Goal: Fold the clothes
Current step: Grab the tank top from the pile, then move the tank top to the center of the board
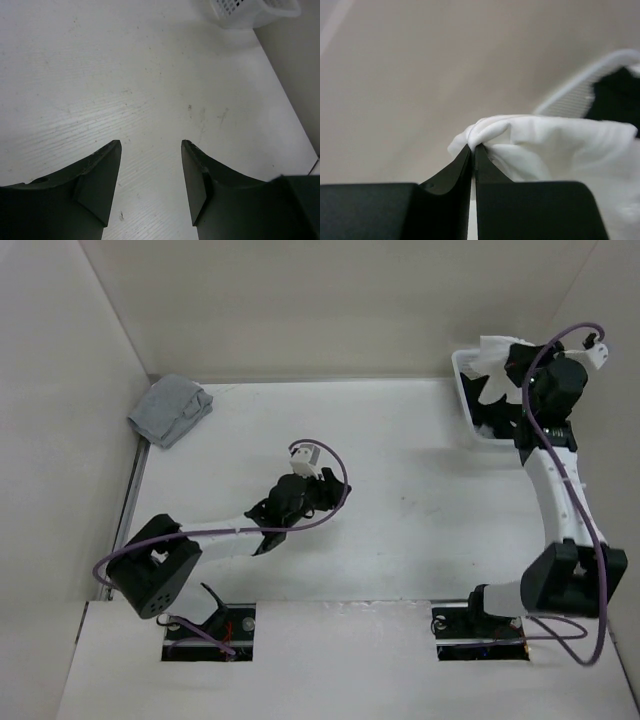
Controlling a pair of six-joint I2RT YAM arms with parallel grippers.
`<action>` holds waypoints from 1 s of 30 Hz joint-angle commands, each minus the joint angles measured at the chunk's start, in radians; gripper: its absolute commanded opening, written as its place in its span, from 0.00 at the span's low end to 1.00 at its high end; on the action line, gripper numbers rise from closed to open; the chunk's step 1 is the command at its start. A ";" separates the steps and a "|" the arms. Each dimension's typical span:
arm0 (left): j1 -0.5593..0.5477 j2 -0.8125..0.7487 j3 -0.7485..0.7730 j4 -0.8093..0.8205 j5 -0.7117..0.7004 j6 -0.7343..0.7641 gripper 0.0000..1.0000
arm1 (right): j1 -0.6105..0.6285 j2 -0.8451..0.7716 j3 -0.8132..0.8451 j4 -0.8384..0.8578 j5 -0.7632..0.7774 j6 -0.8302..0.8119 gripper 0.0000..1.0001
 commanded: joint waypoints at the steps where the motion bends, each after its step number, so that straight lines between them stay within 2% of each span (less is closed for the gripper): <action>1: 0.080 -0.157 0.005 -0.012 -0.025 -0.060 0.49 | 0.153 -0.168 -0.063 0.074 -0.086 -0.014 0.06; 4: 0.154 -0.237 0.009 -0.077 -0.031 -0.109 0.50 | 0.308 -0.272 -0.127 0.071 -0.131 -0.026 0.08; 5: 0.190 -0.269 -0.003 -0.092 -0.030 -0.138 0.50 | 0.412 -0.324 -0.216 0.068 -0.138 -0.021 0.08; 6: 0.198 -0.276 -0.006 -0.095 -0.028 -0.141 0.50 | 0.453 -0.343 -0.265 0.075 -0.131 -0.015 0.08; 8: 0.270 -0.328 -0.047 -0.120 -0.019 -0.178 0.53 | 0.624 -0.384 -0.464 0.119 -0.073 0.032 0.12; 9: 0.290 -0.346 -0.064 -0.131 -0.013 -0.186 0.55 | 0.693 -0.386 -0.552 0.150 -0.036 0.058 0.18; 10: 0.316 -0.368 -0.089 -0.146 -0.002 -0.192 0.56 | 0.758 -0.381 -0.619 0.176 -0.013 0.068 0.27; 11: 0.338 -0.389 -0.110 -0.164 0.009 -0.195 0.57 | 0.849 -0.363 -0.694 0.192 0.005 0.059 0.42; 13: 0.369 -0.431 -0.155 -0.209 0.024 -0.209 0.57 | 0.957 -0.348 -0.776 0.145 0.022 0.060 0.57; 16: 0.372 -0.457 -0.207 -0.244 0.044 -0.201 0.56 | 0.998 -0.378 -0.835 0.068 0.056 0.103 0.61; 17: 0.363 -0.452 -0.225 -0.268 0.041 -0.182 0.54 | 0.996 -0.404 -0.865 0.051 0.084 0.145 0.48; 18: 0.361 -0.448 -0.228 -0.278 0.037 -0.174 0.53 | 0.991 -0.404 -0.868 0.048 0.084 0.160 0.43; 19: 0.363 -0.437 -0.230 -0.298 0.029 -0.166 0.52 | 0.982 -0.389 -0.869 0.037 0.084 0.166 0.30; 20: 0.366 -0.431 -0.228 -0.305 0.024 -0.164 0.52 | 0.979 -0.371 -0.862 0.025 0.084 0.169 0.24; 21: 0.360 -0.417 -0.221 -0.315 0.014 -0.160 0.50 | 0.981 -0.349 -0.855 0.012 0.087 0.172 0.23; 23: 0.346 -0.399 -0.204 -0.339 0.004 -0.143 0.46 | 0.981 -0.273 -0.812 -0.056 0.104 0.166 0.28; 26: 0.306 -0.385 -0.170 -0.474 -0.048 -0.106 0.39 | 1.025 -0.208 -0.761 -0.202 0.201 0.169 0.44; 29: 0.248 -0.383 -0.159 -0.589 -0.164 -0.066 0.42 | 1.059 -0.170 -0.737 -0.294 0.253 0.192 0.50; 30: 0.225 -0.376 -0.158 -0.609 -0.187 -0.060 0.46 | 1.070 -0.153 -0.734 -0.313 0.262 0.209 0.52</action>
